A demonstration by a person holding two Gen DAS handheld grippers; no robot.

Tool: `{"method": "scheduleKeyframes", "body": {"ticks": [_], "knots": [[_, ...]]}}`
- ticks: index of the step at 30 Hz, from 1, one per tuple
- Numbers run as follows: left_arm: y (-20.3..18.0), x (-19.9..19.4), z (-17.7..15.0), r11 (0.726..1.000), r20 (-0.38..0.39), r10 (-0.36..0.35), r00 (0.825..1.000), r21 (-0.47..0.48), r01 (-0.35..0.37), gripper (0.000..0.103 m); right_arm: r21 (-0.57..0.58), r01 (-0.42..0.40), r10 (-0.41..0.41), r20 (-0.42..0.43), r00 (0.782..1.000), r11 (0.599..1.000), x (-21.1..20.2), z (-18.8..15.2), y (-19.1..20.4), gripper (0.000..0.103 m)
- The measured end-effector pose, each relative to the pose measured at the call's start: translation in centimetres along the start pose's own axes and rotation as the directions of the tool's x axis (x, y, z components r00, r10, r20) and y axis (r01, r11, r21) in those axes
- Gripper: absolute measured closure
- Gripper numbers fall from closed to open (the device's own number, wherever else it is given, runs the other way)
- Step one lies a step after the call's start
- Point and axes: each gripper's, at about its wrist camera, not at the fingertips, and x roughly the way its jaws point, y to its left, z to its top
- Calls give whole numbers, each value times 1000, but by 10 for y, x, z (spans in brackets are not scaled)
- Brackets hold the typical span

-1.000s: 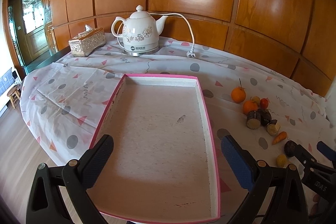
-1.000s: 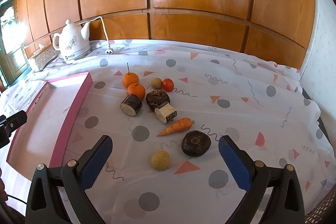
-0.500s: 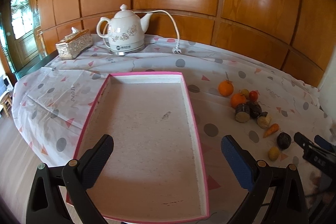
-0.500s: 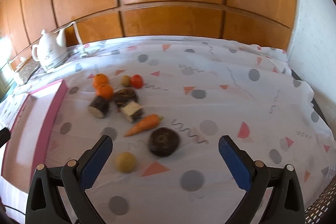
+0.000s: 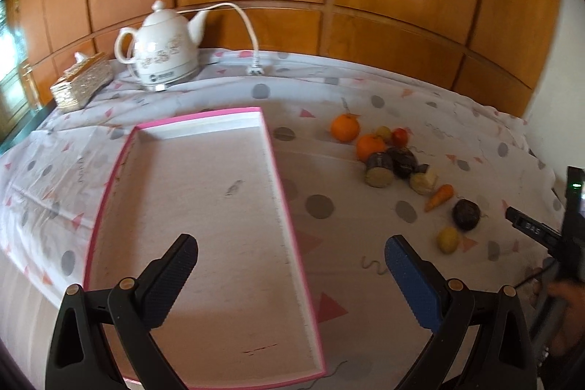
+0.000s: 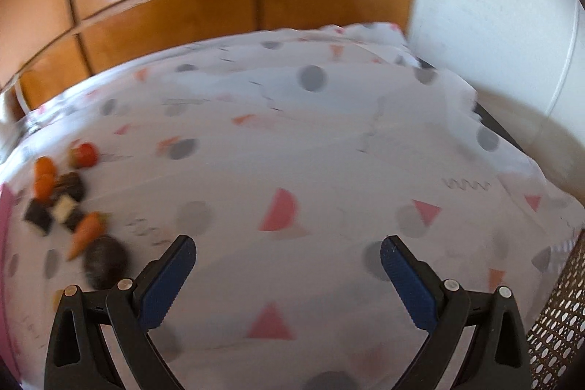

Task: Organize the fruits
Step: 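Grasp the small yellow round fruit with the left gripper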

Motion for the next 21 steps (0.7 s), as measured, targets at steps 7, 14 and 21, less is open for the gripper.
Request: {"method": "scheduleKeyframes", "body": {"ticks": [7, 14, 21], "knots": [[-24, 17, 13, 990, -68, -106, 992, 91, 112, 0, 55, 87, -85, -29, 996, 995, 15, -1, -22, 0], [-63, 38, 21, 962, -135, -211, 968, 145, 230, 0, 78, 94, -92, -33, 995, 992, 21, -6, -31, 1], [-97, 53, 18, 937, -203, -231, 952, 216, 274, 0, 94, 75, -73, -23, 997, 993, 21, -8, -32, 0]]}}
